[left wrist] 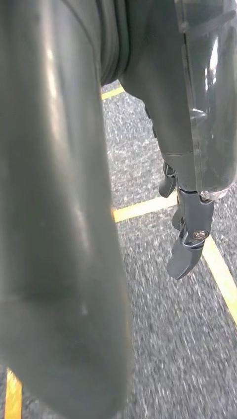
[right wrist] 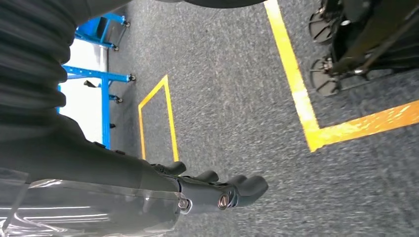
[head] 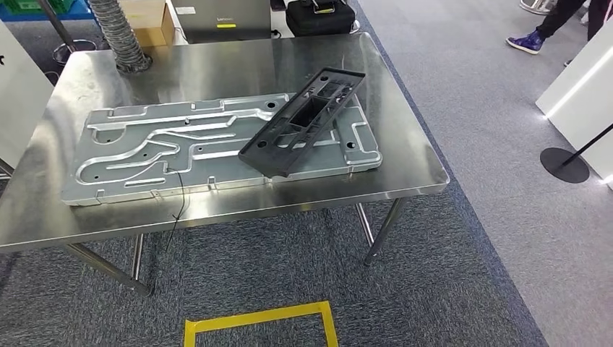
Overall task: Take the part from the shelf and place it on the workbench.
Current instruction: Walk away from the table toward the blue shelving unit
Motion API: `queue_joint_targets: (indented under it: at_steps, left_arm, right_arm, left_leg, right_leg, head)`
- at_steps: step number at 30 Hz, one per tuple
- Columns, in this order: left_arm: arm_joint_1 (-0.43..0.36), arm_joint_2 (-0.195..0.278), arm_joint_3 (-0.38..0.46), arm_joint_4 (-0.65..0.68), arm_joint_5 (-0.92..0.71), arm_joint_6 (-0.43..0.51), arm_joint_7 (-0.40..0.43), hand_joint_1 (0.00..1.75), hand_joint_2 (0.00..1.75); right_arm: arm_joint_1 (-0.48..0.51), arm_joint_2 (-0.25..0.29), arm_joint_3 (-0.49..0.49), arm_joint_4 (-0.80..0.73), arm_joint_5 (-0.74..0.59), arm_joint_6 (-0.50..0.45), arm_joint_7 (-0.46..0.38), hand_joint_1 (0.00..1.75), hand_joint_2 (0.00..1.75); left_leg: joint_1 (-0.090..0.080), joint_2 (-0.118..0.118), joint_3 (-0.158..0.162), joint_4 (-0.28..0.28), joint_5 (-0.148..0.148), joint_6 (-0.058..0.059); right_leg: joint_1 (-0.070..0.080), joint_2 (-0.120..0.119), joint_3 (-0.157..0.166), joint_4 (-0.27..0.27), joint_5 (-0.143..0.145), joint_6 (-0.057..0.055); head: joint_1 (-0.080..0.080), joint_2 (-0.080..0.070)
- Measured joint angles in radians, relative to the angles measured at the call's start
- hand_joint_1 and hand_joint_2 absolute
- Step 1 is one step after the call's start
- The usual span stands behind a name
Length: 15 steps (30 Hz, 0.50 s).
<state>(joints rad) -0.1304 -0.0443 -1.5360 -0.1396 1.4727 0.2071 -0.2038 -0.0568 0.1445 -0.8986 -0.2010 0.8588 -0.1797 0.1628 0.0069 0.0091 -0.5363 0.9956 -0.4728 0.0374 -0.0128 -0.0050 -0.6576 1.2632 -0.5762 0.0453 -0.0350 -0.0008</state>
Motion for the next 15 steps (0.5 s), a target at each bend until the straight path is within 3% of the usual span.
queue_joint_targets:
  at_steps: [3,5,8,10,12,13,14,15]
  left_arm:
    - [-0.002,-0.002,-0.005,0.000,0.000,-0.002,0.003,0.00,0.00]
    - [-0.003,-0.003,-0.008,0.000,0.000,-0.006,0.005,0.00,0.00]
    - [-0.003,-0.003,-0.012,0.000,-0.002,-0.014,0.006,0.00,0.00]
    - [-0.003,-0.002,-0.013,0.000,-0.002,-0.015,0.006,0.00,0.00]
    - [-0.003,0.000,-0.013,0.000,-0.002,-0.015,0.006,0.00,0.00]
    - [-0.002,0.000,-0.014,0.000,-0.002,-0.016,0.006,0.00,0.00]
    - [-0.001,0.000,-0.014,0.000,-0.004,-0.016,0.006,0.00,0.00]
    - [-0.001,0.000,-0.014,0.000,-0.005,-0.016,0.006,0.00,0.00]
  right_arm:
    - [0.000,0.000,0.000,0.000,0.000,-0.002,-0.002,0.00,1.75]
    - [-0.001,-0.001,0.000,0.000,0.000,-0.003,-0.004,0.00,1.75]
    - [-0.001,0.000,0.000,0.000,0.000,-0.007,-0.005,0.00,1.75]
    - [-0.002,0.002,0.000,0.000,0.000,-0.010,-0.005,0.00,1.75]
    - [-0.002,0.002,0.000,0.000,0.000,-0.013,-0.005,0.00,1.75]
    - [-0.002,0.002,0.000,0.000,0.001,-0.013,-0.005,0.00,1.75]
    - [-0.002,0.002,0.000,0.000,0.001,-0.013,-0.005,0.00,1.75]
    - [-0.002,0.003,0.000,0.000,0.002,-0.013,-0.005,0.00,1.75]
  left_leg:
    - [-0.002,0.000,-0.010,0.003,0.015,-0.008]
    - [-0.002,0.000,-0.017,0.004,0.025,-0.020]
    - [0.001,-0.001,-0.025,0.014,0.021,-0.039]
    - [0.001,-0.003,-0.050,0.080,-0.041,-0.046]
    - [0.003,-0.003,-0.091,0.204,-0.120,-0.052]
    - [0.004,-0.003,-0.104,0.255,-0.140,-0.056]
    - [0.005,-0.003,-0.103,0.278,-0.138,-0.058]
    - [0.006,-0.003,-0.085,0.264,-0.118,-0.060]
  right_leg:
    - [0.006,0.003,0.143,-0.215,0.063,-0.019]
    - [0.013,0.005,0.181,-0.287,0.068,-0.030]
    - [0.011,0.001,0.175,-0.302,0.084,-0.046]
    - [0.007,-0.004,0.163,-0.310,0.100,-0.059]
    - [0.011,-0.006,0.141,-0.304,0.109,-0.065]
    - [0.012,-0.006,0.130,-0.299,0.112,-0.066]
    - [0.013,-0.007,0.119,-0.293,0.116,-0.064]
    - [0.012,-0.007,0.109,-0.286,0.119,-0.062]
  head:
    - [0.000,0.000]
    - [0.000,0.000]
    - [0.000,0.000]
    - [0.000,0.000]
    - [0.000,0.000]
    - [0.000,0.000]
    - [0.000,0.000]
    - [0.000,0.000]
